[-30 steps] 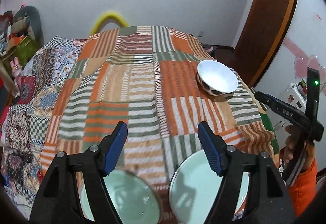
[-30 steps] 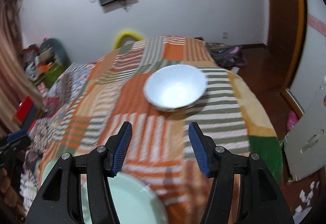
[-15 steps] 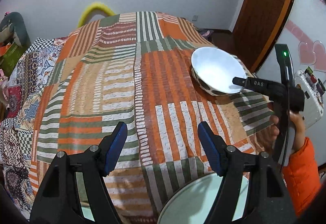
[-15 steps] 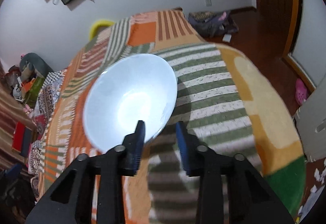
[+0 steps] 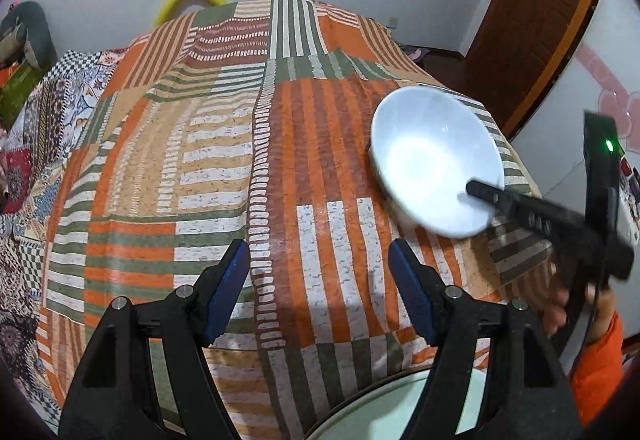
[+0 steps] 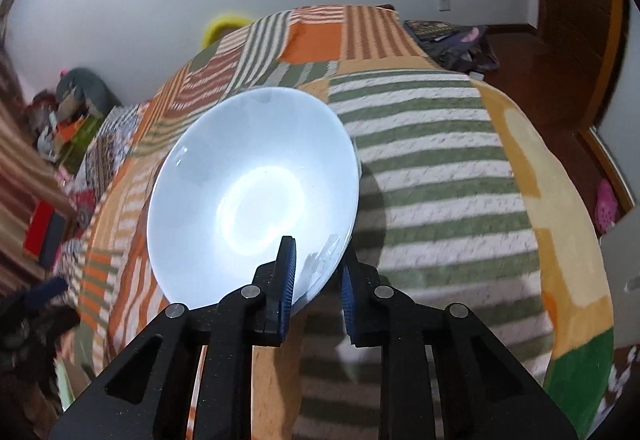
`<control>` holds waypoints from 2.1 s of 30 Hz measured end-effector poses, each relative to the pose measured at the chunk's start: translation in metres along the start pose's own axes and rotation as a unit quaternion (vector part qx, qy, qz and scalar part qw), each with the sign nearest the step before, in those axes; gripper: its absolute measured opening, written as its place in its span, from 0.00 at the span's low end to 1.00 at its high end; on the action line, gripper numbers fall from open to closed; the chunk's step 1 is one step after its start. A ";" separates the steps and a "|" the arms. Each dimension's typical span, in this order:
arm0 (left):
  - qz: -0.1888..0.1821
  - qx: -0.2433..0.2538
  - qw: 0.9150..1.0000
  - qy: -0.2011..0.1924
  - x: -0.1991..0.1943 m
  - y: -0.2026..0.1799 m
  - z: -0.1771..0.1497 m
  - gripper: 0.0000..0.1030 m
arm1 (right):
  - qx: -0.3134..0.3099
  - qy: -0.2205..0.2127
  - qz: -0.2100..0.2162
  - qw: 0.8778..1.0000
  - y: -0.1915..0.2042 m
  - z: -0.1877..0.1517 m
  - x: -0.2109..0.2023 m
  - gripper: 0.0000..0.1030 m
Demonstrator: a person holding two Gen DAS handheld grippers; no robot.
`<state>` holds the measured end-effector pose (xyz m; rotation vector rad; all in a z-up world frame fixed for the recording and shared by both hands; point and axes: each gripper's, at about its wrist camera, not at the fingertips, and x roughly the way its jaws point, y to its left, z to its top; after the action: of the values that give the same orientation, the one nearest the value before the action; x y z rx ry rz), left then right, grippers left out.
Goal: Organize plates and bowls
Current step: 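Move both tools to the white spotted bowl rim and close them on it, then lift the white spotted bowl with both tools and carry it over the nested bowls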
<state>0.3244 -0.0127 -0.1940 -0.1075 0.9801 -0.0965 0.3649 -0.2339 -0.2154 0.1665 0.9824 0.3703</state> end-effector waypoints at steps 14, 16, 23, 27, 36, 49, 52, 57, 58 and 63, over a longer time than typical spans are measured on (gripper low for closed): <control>0.007 0.013 0.999 0.029 0.035 -0.011 0.005 0.40 | -0.044 0.024 0.057 0.997 0.023 -0.032 -0.009 0.18; 0.000 0.019 0.999 0.042 0.043 -0.014 0.003 0.27 | -0.044 0.020 0.049 0.998 0.025 -0.032 -0.007 0.18; -0.020 0.005 0.998 0.058 0.050 -0.016 -0.004 0.12 | -0.017 0.018 0.045 0.999 0.028 -0.032 -0.004 0.18; -0.012 0.015 0.998 0.052 0.038 -0.019 -0.010 0.12 | -0.019 0.019 0.038 0.999 0.033 -0.035 -0.010 0.18; -0.003 0.030 0.999 0.013 -0.013 -0.021 -0.022 0.12 | -0.028 -0.007 0.038 0.999 0.053 -0.043 -0.042 0.18; 0.004 0.014 0.998 -0.056 -0.109 0.005 -0.050 0.12 | -0.070 -0.045 0.054 0.995 0.106 -0.053 -0.089 0.18; 0.009 0.011 0.998 -0.068 -0.127 0.014 -0.057 0.12 | -0.082 -0.050 0.061 0.994 0.120 -0.057 -0.096 0.18; 0.018 -0.001 0.996 -0.083 -0.155 0.031 -0.075 0.12 | -0.105 -0.057 0.070 0.990 0.146 -0.066 -0.105 0.18; 0.019 -0.004 0.996 -0.085 -0.160 0.035 -0.078 0.12 | -0.108 -0.058 0.072 0.990 0.150 -0.067 -0.106 0.18; 0.034 -0.016 0.995 -0.096 -0.182 0.054 -0.096 0.12 | -0.121 -0.056 0.089 0.987 0.174 -0.077 -0.106 0.18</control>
<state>0.1459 0.0604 -0.1041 -0.1099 0.7925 -0.0075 0.2077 -0.1156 -0.1223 0.0544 0.8062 0.6333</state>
